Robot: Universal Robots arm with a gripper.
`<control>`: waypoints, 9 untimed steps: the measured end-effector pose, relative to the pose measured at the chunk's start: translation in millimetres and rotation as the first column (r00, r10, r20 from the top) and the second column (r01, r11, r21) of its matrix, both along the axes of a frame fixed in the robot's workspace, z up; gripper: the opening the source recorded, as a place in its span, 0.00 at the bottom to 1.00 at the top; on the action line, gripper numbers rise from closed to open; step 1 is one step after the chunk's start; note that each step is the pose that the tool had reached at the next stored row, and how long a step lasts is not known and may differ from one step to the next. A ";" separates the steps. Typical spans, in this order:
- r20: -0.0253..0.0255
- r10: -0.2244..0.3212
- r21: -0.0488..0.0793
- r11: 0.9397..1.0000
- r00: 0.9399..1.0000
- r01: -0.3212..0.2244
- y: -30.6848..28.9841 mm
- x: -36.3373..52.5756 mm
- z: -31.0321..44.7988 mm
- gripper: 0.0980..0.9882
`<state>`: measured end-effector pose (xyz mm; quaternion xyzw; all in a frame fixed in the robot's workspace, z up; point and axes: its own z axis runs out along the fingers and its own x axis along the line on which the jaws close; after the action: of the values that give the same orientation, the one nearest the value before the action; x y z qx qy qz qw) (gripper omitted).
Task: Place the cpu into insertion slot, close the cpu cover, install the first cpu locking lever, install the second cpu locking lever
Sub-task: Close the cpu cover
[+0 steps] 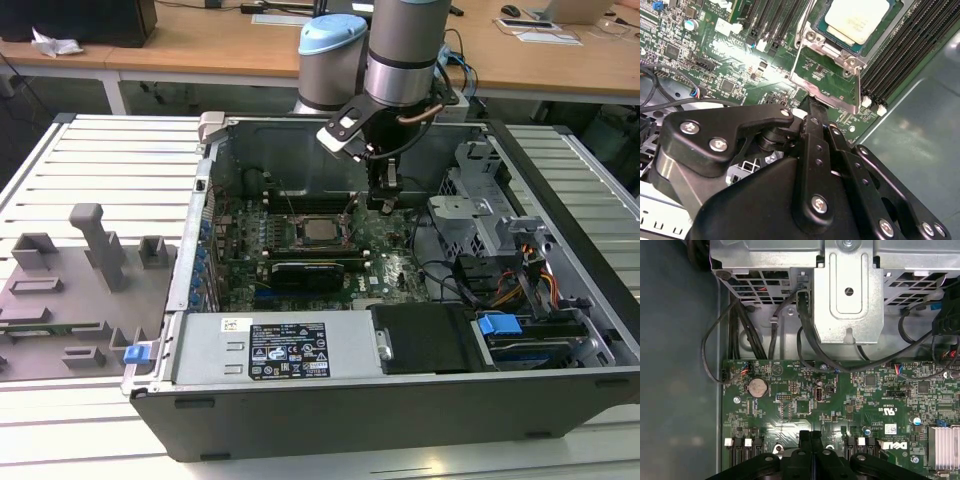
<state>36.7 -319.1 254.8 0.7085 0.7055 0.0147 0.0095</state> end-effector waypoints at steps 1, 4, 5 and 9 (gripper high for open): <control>0.000 0.000 0.000 1.000 1.000 0.000 0.0 -0.3 0.0 0.01; 0.000 0.000 0.000 1.000 1.000 0.000 0.0 -1.4 0.0 0.01; 0.000 0.000 0.000 1.000 1.000 0.000 0.0 -1.9 0.0 0.01; 0.000 0.000 0.000 1.000 1.000 0.000 0.0 -3.4 0.0 0.01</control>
<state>33.3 -319.1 254.8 0.7085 0.7055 0.0147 0.0095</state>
